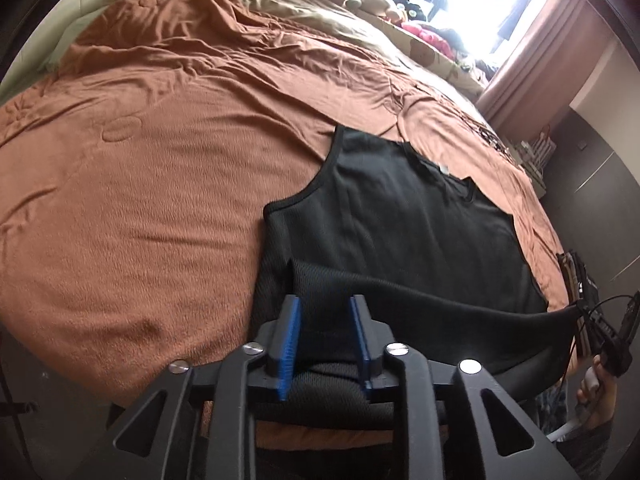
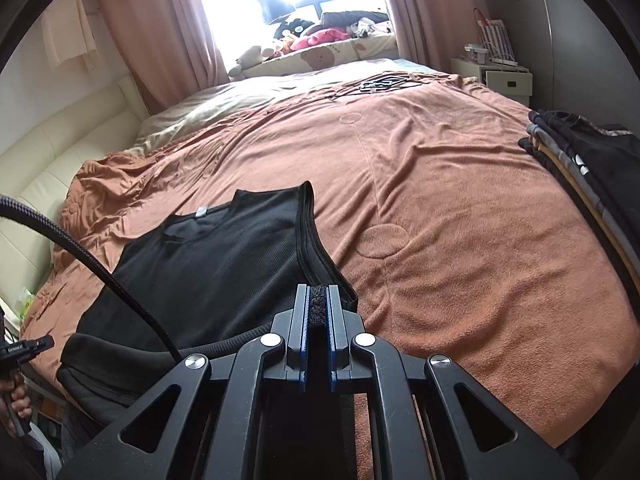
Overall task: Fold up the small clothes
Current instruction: 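Lift the hem with both tools and fold it toward the neckline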
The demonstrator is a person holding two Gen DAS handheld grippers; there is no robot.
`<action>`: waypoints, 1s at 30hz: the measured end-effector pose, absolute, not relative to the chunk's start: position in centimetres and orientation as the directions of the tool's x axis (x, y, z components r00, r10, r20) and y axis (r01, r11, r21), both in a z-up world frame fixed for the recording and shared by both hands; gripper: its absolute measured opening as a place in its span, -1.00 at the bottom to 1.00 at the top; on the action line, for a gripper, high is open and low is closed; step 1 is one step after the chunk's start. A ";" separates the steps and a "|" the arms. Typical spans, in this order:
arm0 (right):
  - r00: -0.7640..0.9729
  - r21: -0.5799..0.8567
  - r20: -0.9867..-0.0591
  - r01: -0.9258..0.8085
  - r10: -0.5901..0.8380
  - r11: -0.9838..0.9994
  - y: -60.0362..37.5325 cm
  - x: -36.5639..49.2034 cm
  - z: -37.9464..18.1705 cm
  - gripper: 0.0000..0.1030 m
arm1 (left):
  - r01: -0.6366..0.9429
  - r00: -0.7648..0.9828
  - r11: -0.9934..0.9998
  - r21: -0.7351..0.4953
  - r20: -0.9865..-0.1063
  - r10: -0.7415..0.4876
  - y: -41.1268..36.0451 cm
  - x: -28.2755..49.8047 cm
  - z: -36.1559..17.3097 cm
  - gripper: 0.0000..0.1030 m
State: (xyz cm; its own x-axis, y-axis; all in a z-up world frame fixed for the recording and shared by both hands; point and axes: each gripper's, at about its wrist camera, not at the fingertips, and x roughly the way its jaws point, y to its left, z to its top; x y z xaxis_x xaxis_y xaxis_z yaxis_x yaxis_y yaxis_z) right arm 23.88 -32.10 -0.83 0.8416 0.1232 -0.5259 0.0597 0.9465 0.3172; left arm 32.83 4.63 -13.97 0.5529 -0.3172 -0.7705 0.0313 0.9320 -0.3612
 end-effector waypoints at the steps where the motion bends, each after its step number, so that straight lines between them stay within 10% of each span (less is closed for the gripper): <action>1: 0.841 0.318 -0.526 0.060 0.124 0.946 -32.1 24.0 -0.9 -0.92 | 0.028 0.552 0.934 -0.355 -0.773 -0.311 4.5 32.7 -14.1 -0.27; 13: 0.835 0.338 -0.533 0.062 0.137 0.939 -33.2 24.0 -2.0 -0.92 | -0.026 0.530 0.941 -0.338 -0.803 -0.274 4.0 32.3 -16.9 -0.28; 16: 0.835 0.339 -0.533 0.061 0.138 0.939 -33.1 24.1 -2.0 -0.92 | -0.040 0.528 0.951 -0.305 -0.815 -0.239 3.9 32.4 -17.0 -0.87; 30: 0.848 0.326 -0.511 0.036 0.143 0.945 -32.5 25.3 0.0 -0.92 | -0.019 0.653 0.945 -0.327 -0.719 -0.236 5.1 34.7 -11.3 -0.88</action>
State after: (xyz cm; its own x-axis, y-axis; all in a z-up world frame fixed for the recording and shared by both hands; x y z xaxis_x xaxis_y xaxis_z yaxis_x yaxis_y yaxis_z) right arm 25.29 -32.48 0.05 0.8478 0.1434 -0.5106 0.0364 0.9447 0.3258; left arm 34.67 5.10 -11.32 0.6534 -0.2355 -0.7195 -0.0193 0.9449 -0.3268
